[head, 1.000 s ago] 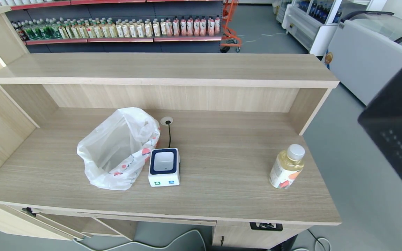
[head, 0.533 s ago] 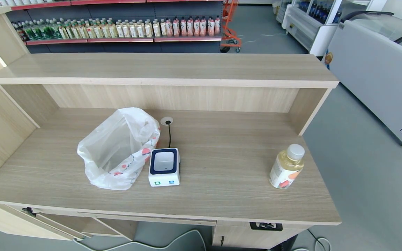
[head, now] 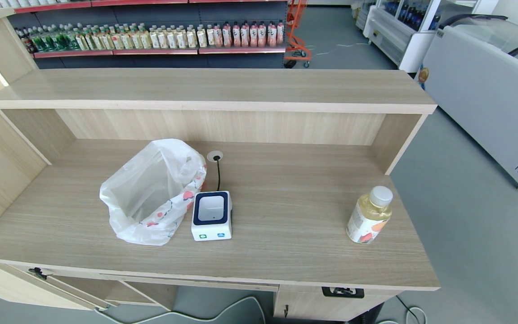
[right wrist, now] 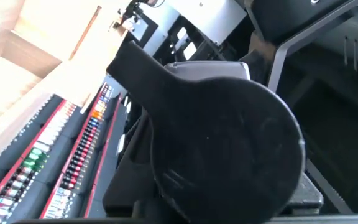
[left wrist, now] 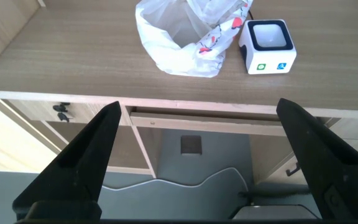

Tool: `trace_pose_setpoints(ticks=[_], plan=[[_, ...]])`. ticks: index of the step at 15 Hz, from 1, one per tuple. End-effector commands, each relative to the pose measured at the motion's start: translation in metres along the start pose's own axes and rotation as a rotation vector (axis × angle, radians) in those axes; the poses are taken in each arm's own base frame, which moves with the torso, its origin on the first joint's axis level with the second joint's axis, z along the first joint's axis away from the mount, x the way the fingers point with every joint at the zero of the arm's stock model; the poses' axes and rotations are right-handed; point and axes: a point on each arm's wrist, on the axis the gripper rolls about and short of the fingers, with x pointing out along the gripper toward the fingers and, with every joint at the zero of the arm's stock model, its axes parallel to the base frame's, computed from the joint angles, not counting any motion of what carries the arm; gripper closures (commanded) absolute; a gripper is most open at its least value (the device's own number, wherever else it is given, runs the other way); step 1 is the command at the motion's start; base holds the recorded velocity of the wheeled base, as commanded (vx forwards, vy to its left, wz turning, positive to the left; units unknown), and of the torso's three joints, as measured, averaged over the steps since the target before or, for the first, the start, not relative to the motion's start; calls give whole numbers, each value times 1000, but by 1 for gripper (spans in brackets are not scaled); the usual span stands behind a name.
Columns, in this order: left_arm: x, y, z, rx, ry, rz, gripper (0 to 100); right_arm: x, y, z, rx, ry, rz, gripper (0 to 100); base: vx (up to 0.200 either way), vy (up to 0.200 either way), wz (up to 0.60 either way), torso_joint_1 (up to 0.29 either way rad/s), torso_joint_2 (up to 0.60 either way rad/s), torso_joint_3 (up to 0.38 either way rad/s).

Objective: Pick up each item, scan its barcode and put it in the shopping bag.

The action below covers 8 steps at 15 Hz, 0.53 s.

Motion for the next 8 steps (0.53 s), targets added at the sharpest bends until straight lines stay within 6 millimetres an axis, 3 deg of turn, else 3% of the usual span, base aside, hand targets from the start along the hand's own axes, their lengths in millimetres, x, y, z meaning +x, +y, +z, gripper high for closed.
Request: trace_pose_setpoints(ticks=[1, 8], plan=[[0, 0, 0, 0, 2, 0, 0, 1, 3, 1, -65, -4, 2, 100, 0, 0, 0, 0, 0, 0], [0, 0, 0, 0, 2, -2, 0, 0, 2, 3, -65, -5, 0, 100, 0, 0, 0, 0, 0, 0]])
